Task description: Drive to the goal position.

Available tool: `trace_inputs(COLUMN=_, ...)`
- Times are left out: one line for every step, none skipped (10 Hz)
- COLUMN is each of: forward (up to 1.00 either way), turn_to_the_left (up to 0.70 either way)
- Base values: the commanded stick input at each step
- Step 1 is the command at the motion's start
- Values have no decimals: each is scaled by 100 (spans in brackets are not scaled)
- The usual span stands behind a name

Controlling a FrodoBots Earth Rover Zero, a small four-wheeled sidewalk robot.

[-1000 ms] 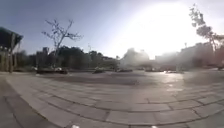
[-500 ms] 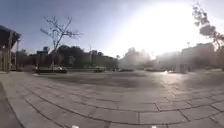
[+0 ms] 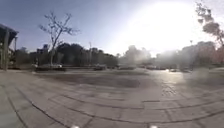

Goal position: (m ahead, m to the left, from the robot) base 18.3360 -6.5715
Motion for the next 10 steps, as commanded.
trace_inputs(forward=70, turn_to_the_left=-2)
trace_inputs(forward=70, turn_to_the_left=-2)
trace_inputs(forward=70, turn_to_the_left=-2)
trace_inputs(forward=70, turn_to_the_left=-2)
trace_inputs(forward=70, turn_to_the_left=-2)
trace_inputs(forward=70, turn_to_the_left=-2)
trace_inputs(forward=70, turn_to_the_left=-2)
trace_inputs(forward=70, turn_to_the_left=-2)
trace_inputs(forward=70, turn_to_the_left=-2)
trace_inputs(forward=70, turn_to_the_left=-2)
